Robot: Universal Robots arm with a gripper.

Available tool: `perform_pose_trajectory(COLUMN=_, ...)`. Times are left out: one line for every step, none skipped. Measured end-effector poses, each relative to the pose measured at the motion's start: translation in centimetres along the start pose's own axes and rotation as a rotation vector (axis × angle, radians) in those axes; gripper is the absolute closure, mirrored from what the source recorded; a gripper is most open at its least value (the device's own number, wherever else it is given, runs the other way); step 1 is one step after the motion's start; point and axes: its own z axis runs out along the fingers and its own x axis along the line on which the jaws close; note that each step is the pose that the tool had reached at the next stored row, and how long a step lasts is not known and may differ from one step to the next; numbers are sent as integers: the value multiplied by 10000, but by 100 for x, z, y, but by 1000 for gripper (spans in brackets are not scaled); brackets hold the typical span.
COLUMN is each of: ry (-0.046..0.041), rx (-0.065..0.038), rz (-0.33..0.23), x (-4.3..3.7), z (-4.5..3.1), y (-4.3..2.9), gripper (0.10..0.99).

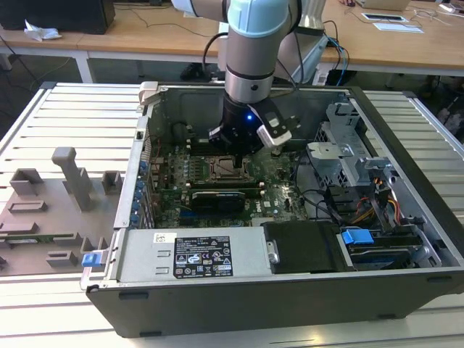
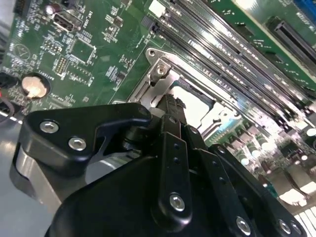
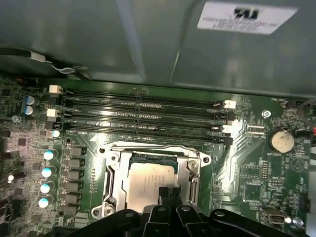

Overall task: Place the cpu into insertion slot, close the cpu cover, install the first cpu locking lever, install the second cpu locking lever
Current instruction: 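Install the first cpu locking lever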

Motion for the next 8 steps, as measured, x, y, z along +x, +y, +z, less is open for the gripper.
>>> perform_pose_trajectory(ry=0, rx=1, rz=0, x=0, z=-36, y=2, gripper=980)
perform_pose_trajectory(ry=0, rx=3, rz=0, x=0, z=-67, y=3, gripper=980)
perform_pose_trajectory(ry=0, rx=4, rz=0, x=0, z=-113, y=6, gripper=980)
perform_pose_trajectory(ry=0, rx=6, rz=0, x=0, z=-141, y=7, gripper=980)
perform_pose_trajectory(ry=0, rx=5, rz=0, x=0, z=-172, y=9, gripper=980)
perform_pose_trajectory(ry=0, rx=7, rz=0, x=-1, z=-221, y=11, gripper=980)
perform_pose_trajectory(ry=1, rx=8, rz=0, x=-1, z=-272, y=14, gripper=980)
perform_pose_trajectory(ry=0, rx=8, rz=0, x=-1, z=-295, y=15, gripper=980)
